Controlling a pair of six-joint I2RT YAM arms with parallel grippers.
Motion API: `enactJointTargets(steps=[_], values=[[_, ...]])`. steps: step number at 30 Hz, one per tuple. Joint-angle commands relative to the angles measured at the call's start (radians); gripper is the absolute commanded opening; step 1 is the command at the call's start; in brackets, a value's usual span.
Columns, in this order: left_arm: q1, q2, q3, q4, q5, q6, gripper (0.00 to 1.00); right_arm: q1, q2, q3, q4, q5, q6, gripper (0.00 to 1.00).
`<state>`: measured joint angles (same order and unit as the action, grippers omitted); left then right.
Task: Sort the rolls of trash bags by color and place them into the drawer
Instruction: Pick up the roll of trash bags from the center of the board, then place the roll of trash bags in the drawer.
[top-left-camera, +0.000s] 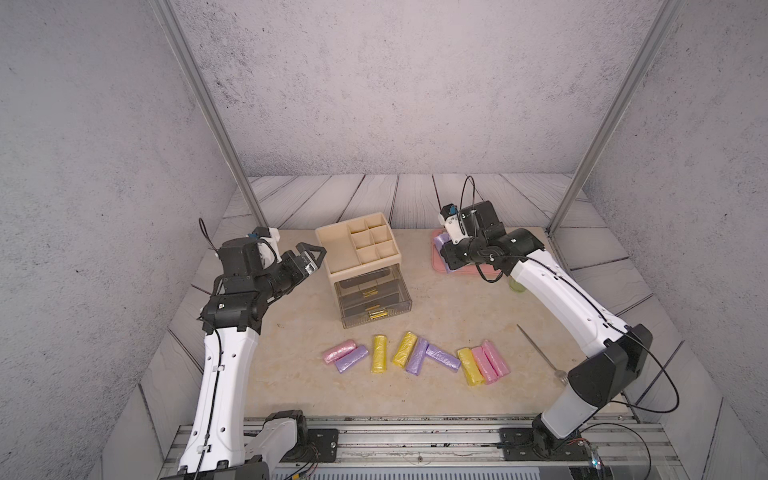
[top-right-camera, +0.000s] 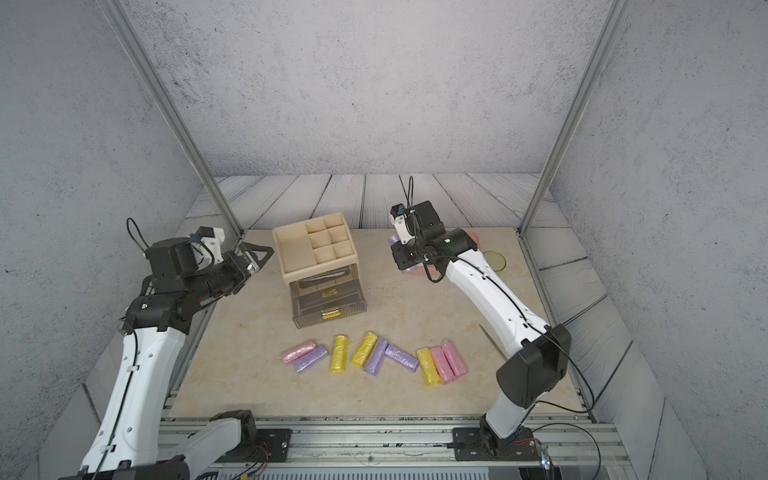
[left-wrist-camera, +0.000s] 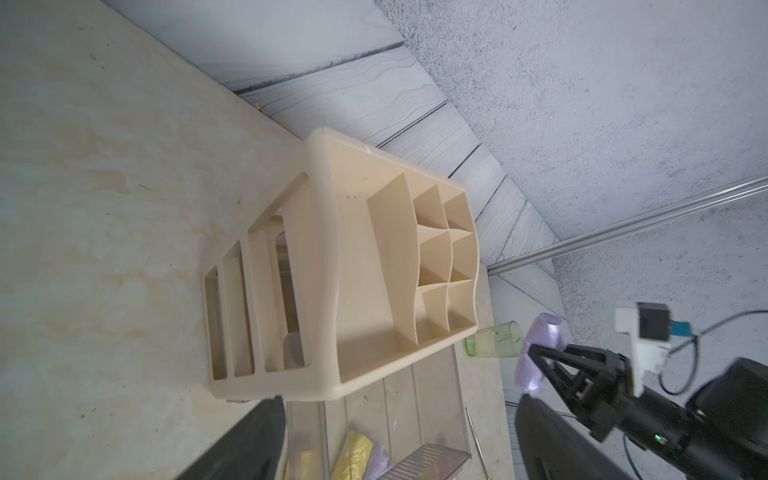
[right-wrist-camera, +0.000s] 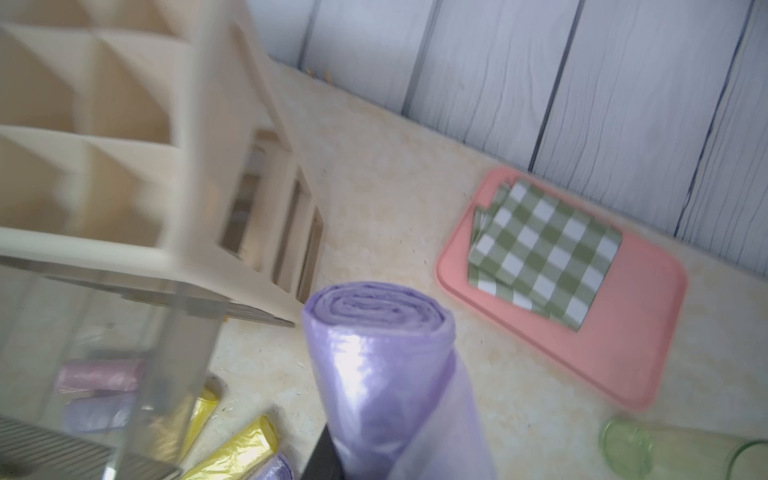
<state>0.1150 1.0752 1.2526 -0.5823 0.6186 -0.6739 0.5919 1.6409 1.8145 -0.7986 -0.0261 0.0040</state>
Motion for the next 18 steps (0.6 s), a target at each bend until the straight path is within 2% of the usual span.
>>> enactJointTargets(steps=[1,5,9,18], values=[[0.071,0.036,-0.018,0.052,0.115,-0.028,0.92,0.123,0.03,0.081,-0.101,-0.064,-0.228,0.05],[0.105,0.044,-0.108,0.178,0.14,-0.119,0.91,0.265,0.121,0.211,-0.192,-0.004,-0.369,0.04],[0.107,0.038,-0.152,0.213,0.115,-0.146,0.91,0.348,0.191,0.26,-0.181,0.044,-0.444,0.05],[0.107,-0.007,-0.191,0.223,0.099,-0.157,0.9,0.435,0.314,0.318,-0.143,0.103,-0.568,0.09]])
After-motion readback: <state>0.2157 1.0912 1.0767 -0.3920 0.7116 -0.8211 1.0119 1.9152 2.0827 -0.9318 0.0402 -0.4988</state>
